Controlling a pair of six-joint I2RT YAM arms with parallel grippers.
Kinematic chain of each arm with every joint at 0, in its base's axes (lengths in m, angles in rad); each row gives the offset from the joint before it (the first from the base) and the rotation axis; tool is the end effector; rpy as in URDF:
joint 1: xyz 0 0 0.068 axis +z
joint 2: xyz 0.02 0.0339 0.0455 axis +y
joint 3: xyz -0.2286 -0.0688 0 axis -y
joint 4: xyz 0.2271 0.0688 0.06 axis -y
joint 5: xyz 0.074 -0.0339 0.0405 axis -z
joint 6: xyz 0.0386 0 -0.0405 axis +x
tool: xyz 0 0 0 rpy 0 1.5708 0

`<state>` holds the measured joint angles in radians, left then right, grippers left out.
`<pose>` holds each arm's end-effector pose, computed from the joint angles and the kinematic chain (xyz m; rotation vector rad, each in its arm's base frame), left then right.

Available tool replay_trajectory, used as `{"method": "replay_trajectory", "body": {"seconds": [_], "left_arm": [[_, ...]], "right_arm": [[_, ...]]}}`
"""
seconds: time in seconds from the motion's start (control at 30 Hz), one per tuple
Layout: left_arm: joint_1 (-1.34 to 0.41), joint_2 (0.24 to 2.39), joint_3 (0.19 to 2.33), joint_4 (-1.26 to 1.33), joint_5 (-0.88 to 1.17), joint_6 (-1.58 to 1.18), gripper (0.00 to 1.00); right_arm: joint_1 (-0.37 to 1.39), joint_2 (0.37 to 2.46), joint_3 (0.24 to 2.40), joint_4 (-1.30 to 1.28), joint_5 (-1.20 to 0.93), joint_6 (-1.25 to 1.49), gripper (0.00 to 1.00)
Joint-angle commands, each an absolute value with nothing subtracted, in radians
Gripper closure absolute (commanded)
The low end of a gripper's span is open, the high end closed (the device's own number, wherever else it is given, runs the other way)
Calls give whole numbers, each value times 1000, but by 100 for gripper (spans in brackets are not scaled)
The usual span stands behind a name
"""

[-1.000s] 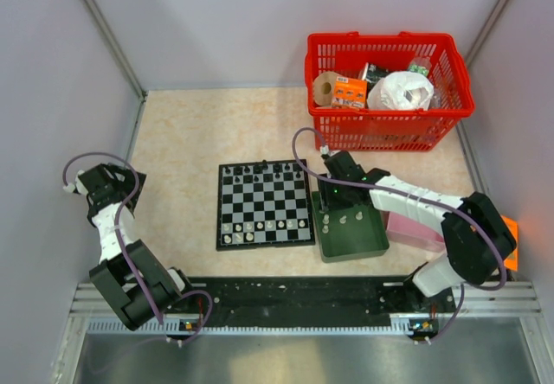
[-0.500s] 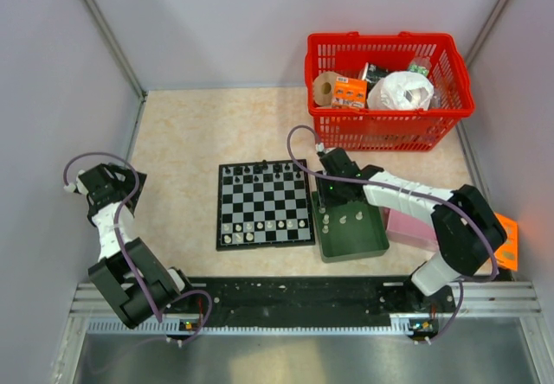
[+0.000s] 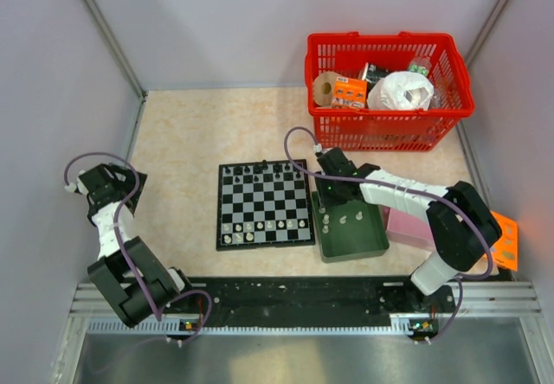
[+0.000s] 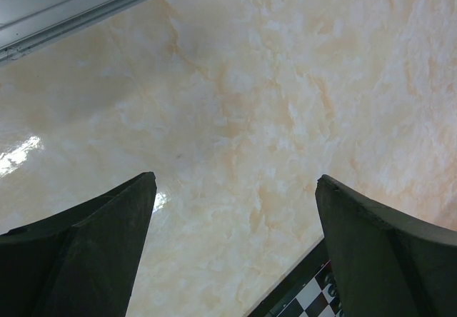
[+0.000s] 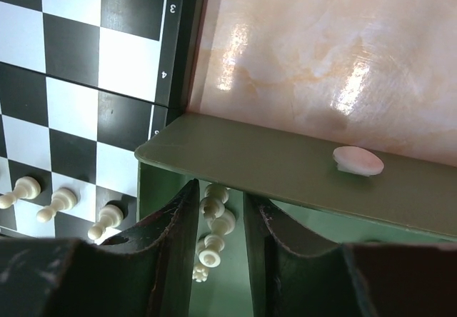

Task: Set up the chess pieces on the board

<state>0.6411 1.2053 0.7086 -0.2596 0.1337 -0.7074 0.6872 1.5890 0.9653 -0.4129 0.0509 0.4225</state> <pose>0.2020 0.1443 0.1945 -1.3993 1.8584 -0.1888 0.2338 0.1893 0.1613 -0.3305 2.6221 0.3238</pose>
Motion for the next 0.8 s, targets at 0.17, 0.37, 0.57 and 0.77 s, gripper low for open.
{"method": "replay_trajectory", "body": {"seconds": [0.17, 0.37, 0.57, 0.77], "left_arm": [[650, 1206, 709, -213, 137, -698, 1], [649, 1207, 709, -212, 138, -698, 1], [652, 1206, 707, -210, 140, -698, 1], [652, 1204, 707, -213, 140, -698, 1]], "right_arm": [[704, 1594, 1028, -431, 78, 411, 74], [710, 1597, 1035, -440, 83, 408, 83], [716, 1585, 1046, -456, 95, 408, 88], [719, 1572, 1060, -475, 126, 396, 89]]}}
